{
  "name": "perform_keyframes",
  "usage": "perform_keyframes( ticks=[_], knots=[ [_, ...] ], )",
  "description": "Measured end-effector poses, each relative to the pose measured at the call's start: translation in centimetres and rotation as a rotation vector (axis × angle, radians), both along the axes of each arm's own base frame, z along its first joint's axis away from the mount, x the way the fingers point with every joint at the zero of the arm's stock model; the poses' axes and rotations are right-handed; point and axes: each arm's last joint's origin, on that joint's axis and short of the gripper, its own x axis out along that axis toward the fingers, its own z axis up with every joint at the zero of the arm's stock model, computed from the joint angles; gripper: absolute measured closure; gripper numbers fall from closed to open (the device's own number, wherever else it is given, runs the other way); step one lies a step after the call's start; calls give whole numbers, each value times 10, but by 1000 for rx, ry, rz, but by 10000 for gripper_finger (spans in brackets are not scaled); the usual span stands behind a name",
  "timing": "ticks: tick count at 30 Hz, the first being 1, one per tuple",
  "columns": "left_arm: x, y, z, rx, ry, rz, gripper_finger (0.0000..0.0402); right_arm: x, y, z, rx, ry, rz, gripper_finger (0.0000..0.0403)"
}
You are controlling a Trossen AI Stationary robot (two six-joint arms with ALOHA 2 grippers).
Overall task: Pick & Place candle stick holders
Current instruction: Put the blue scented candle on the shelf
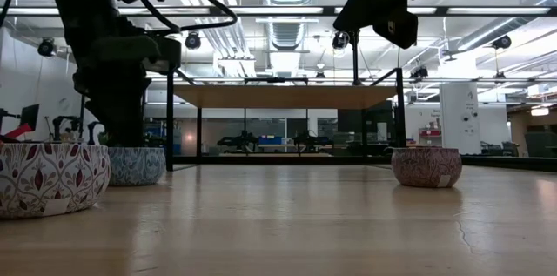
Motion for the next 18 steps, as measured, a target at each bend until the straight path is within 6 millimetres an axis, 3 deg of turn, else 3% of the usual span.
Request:
perform_keyframes(
  ticks=[18],
  knots=[
    [-2, 2, -7, 3, -13, -6, 336, 0, 0, 0, 2, -3, -1, 394]
  ],
)
